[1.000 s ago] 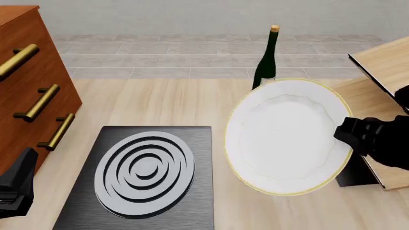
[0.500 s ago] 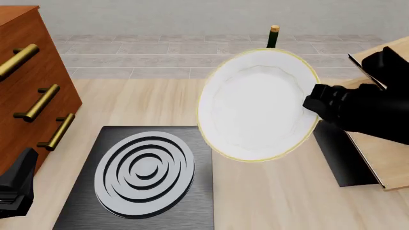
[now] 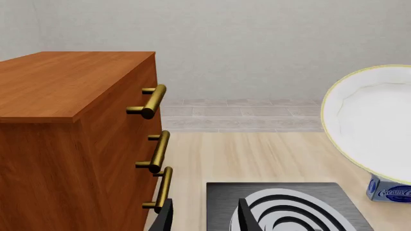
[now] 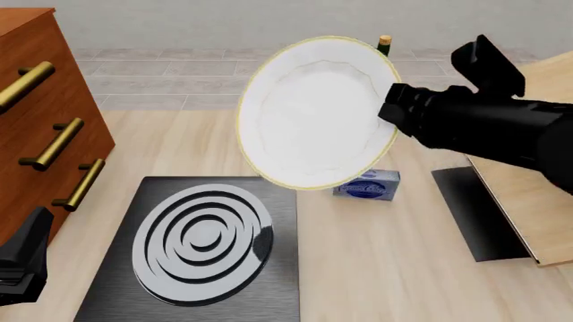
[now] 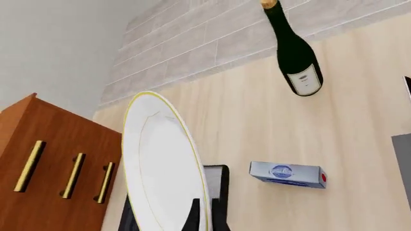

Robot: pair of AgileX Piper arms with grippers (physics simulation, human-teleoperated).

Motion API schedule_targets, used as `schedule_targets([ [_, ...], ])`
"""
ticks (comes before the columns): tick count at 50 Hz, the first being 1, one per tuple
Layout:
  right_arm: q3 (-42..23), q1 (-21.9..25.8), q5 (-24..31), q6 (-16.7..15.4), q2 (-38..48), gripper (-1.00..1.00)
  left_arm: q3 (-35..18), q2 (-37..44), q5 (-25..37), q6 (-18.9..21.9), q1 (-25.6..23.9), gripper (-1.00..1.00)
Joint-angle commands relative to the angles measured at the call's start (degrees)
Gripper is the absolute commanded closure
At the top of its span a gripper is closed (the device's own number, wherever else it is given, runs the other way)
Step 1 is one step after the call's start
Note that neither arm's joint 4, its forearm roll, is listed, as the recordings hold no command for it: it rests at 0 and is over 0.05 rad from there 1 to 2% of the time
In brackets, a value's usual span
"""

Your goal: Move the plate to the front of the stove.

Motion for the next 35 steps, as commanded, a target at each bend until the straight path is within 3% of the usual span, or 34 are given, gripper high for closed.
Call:
schedule_targets([
  [1,-4.4,1.2,-3.5,1.6,5.1,1.0,0.0,0.0,0.0,0.0,0.0,-1.0],
  [35,-16.8,2.9,-10.9,6.5,25.6,1.0,0.0,0.0,0.0,0.0,0.0,-1.0],
])
